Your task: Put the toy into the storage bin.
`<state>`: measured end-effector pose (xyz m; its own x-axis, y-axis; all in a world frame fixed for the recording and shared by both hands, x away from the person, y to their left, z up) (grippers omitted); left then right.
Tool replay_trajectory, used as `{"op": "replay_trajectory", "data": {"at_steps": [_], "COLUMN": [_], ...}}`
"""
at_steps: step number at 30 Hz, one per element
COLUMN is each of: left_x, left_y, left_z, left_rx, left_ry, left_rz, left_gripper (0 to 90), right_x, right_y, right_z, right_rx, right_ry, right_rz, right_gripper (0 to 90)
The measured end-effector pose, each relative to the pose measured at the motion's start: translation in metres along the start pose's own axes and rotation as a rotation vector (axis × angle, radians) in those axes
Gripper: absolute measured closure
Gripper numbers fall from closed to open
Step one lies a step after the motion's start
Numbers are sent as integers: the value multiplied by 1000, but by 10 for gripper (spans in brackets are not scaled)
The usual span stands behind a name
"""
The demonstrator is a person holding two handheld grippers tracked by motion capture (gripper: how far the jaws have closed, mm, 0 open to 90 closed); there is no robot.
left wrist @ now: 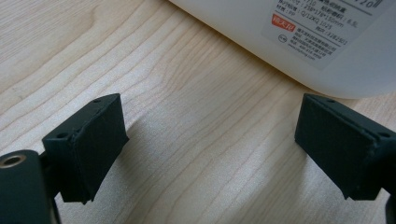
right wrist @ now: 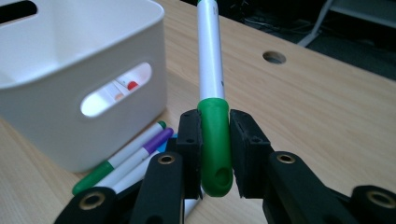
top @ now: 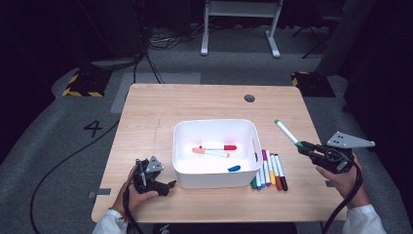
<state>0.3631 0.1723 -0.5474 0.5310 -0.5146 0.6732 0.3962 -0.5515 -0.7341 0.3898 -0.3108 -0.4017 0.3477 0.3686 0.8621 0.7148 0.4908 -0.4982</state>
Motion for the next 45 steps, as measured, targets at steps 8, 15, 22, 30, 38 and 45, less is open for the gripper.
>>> {"op": "replay_trajectory", "data": {"at_steps": [8,15,22,30,38,45], "left_x": [0,0,0,0,0,0], "left_y": [0,0,0,0,0,0], "left_z": [0,0,0,0,0,0], "left_rx": [0,0,2,5,4,2], "left_ry": [0,0,-1,-2,-2,5], "left_rz": [0,0,-1,-1,-1,1], "left_gripper": [90,90,91,91,91,91], "right_x": [45,74,86,88,80,71], "right_y": [5,28,53,80,102,104], "right_z": [27,68,102,124,142,156], "right_rx": [92,175,245,320,414,507], "right_ry": [-83,-163,-259,-315,-381,-454], "right_rz": [-50,-36,0,51,151,248], "right_gripper": [752,752,752,752,752,752]}}
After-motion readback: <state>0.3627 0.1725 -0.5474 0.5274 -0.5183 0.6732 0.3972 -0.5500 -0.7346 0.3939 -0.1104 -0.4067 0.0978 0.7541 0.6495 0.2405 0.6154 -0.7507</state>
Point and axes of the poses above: each handheld gripper's, and its own axes: y roughly forward along the jaws, x roughly out of its top, z roughly to its left, the point moved 6 cm from there along y, roughly forward along the jaws, and after that the axes turned 5 degrees about -x, right-handed, at the moved point
